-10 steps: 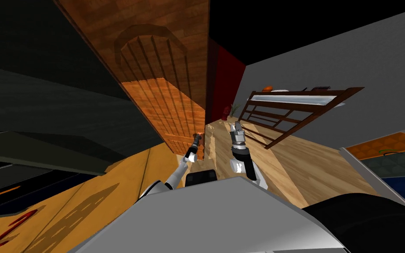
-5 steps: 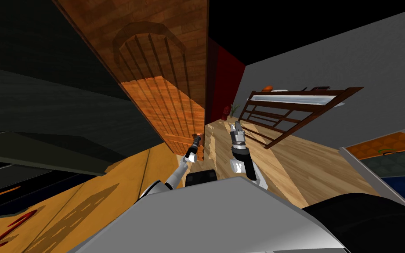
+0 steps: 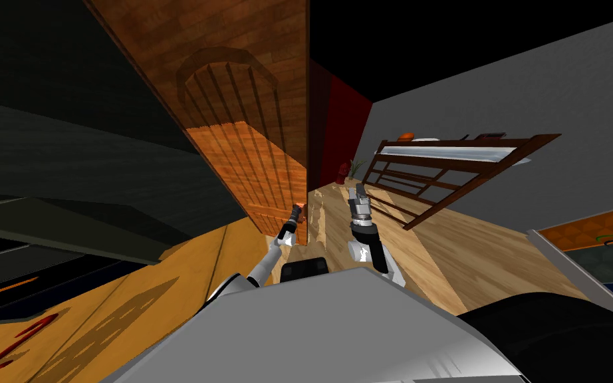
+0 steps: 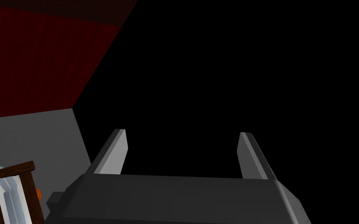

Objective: Push the door open

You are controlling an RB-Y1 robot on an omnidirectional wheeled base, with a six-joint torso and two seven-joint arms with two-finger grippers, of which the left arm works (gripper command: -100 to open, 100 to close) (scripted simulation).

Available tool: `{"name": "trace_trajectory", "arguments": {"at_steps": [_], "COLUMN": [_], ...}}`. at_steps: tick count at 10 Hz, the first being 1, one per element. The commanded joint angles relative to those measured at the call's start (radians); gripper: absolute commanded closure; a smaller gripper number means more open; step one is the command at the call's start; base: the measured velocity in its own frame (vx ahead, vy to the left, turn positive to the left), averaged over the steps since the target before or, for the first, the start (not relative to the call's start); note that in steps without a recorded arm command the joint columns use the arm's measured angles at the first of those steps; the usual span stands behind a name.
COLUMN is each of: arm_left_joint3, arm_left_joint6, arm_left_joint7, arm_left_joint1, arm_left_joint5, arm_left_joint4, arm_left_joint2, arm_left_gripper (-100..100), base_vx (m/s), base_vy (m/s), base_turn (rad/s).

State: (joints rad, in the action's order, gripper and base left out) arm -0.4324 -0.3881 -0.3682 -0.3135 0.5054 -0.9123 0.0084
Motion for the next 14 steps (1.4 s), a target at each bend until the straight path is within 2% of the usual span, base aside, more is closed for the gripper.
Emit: {"name": "trace_trajectory", "arguments": {"at_steps": [1, 3, 4, 6, 8, 10, 11, 12, 14], "arm_left_joint3": [0.026, 0.026, 0.046, 0.065, 0.089, 0.108, 0.105, 0.127, 0.143], "arm_left_joint6": [0.002, 0.002, -0.002, -0.005, -0.01, -0.013, -0.014, -0.018, -0.02], "arm_left_joint7": [-0.008, -0.008, -0.013, -0.017, -0.023, -0.027, -0.025, -0.031, -0.037], "arm_left_joint1": [0.0, 0.0, -0.001, -0.003, -0.004, -0.005, -0.004, -0.009, -0.01], "arm_left_joint5": [0.005, 0.005, 0.01, 0.015, 0.021, 0.025, 0.024, 0.031, 0.037], "arm_left_joint4": [-0.015, -0.015, -0.012, -0.01, -0.007, -0.005, 0.0, 0.001, 0.003], "arm_left_joint2": [0.017, 0.017, 0.022, 0.019, 0.007, -0.014, -0.001, 0.018, 0.028], "arm_left_gripper": [100, 100, 100, 100, 100, 100, 100, 100, 100], "base_vx": [0.135, 0.082, 0.099, 0.116, 0.141, 0.136, 0.071, 0.105, 0.146], "base_vy": [-0.138, -0.093, -0.111, -0.172, -0.172, -0.164, -0.049, -0.093, -0.155], "base_turn": [0.054, 0.008, 0.065, 0.086, 0.105, 0.091, 0.039, 0.05, 0.062]}}
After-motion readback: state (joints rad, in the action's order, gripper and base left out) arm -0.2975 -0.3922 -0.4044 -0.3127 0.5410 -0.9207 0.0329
